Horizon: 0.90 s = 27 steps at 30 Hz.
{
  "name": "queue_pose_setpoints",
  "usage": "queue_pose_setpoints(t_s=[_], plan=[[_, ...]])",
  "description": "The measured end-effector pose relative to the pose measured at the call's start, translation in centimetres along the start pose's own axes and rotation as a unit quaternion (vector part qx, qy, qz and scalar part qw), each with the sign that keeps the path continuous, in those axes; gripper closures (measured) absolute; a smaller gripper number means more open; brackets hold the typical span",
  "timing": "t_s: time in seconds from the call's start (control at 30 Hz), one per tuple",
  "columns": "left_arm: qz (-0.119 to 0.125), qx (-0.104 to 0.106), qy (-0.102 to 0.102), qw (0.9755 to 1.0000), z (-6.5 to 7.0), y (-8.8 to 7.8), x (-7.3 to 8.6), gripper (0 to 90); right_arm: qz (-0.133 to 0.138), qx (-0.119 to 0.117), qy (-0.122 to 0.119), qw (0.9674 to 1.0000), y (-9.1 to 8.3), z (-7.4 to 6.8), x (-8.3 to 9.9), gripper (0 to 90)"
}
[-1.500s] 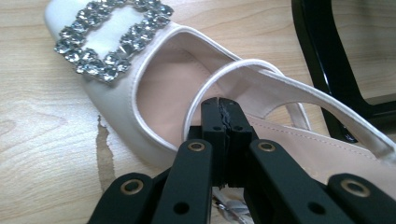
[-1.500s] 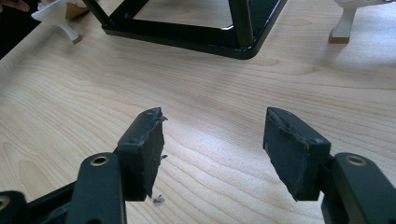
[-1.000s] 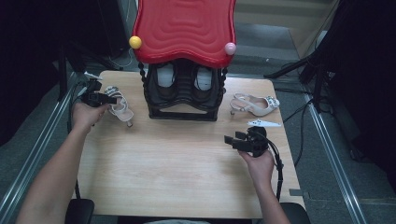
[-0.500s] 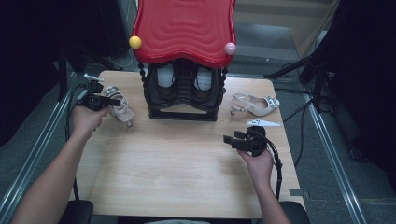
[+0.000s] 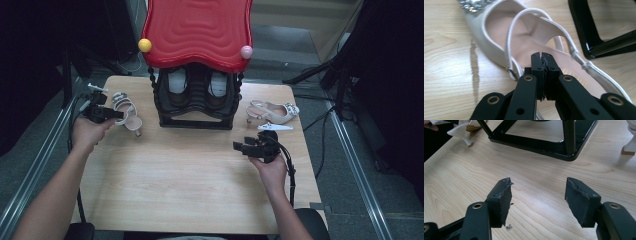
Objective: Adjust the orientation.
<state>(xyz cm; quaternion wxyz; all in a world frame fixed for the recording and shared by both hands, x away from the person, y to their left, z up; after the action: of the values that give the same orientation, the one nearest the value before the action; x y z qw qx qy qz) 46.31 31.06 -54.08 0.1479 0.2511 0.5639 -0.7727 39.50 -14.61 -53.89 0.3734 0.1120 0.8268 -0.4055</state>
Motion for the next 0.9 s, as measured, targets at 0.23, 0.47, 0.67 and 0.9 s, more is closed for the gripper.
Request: queue_pose_setpoints(t_s=[0.23, 0.47, 0.67, 0.9], plan=[[-0.008, -0.009, -0.01, 0.9999, -1.1, -0.5, 0.2, 88.8, -0.004, -0.003, -0.003, 1.0, 0.3, -0.2, -0.1, 39.0], [-0.01, -0.017, -0.008, 0.9998, -1.4, -0.7, 0.1, 87.9, -0.004, 0.0, -0.001, 1.0, 0.3, -0.1, 0.0, 38.9], [0.0, -0.012, 0.003, 0.9999, -0.4, -1.4, -0.6, 78.8, -0.003, 0.001, 0.001, 1.0, 0.1, 0.0, 0.0, 38.9], [0.015, -0.016, -0.001, 0.9998, -0.7, -2.9, -1.3, 61.8, -0.003, 0.003, 0.002, 1.0, 0.0, 0.1, 0.1, 38.9]])
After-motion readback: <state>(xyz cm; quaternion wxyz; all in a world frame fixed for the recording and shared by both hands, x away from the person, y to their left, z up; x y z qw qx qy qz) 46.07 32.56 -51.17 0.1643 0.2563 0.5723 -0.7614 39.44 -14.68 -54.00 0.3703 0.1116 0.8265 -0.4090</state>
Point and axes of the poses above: each handheld gripper's, and its own axes: y roughly forward along the jaws, x roughly out of its underside, z roughly to its right, the point moved 8 cm from there along y, roughly forward along the jaws, and after that the axes turned 4 degrees about y, right-handed, at the moved point
